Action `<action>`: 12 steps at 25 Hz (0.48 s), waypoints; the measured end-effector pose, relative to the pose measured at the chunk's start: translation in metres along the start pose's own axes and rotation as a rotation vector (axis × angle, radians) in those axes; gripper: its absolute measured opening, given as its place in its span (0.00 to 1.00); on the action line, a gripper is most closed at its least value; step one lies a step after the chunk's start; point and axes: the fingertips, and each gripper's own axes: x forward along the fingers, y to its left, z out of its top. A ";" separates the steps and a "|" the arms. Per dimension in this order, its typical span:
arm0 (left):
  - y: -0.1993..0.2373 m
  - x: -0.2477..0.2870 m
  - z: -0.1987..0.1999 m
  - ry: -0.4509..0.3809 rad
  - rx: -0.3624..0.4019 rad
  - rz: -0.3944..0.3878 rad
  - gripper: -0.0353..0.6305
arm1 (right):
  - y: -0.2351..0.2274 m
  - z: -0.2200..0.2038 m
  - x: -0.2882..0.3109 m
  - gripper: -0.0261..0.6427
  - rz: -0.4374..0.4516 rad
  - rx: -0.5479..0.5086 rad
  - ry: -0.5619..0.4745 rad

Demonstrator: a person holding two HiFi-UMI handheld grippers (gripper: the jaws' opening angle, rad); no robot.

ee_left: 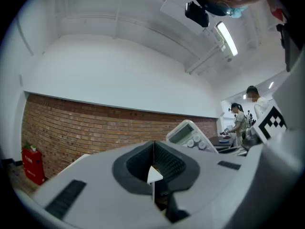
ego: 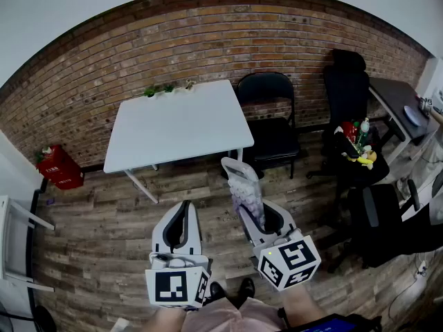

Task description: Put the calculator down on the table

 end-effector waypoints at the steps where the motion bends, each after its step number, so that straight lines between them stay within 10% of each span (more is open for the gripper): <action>1: -0.002 0.001 -0.001 0.002 -0.001 -0.001 0.07 | -0.002 0.000 -0.001 0.23 0.000 0.000 0.002; 12: -0.034 0.019 -0.009 0.025 0.000 -0.007 0.07 | -0.044 0.001 -0.019 0.23 -0.022 0.051 -0.015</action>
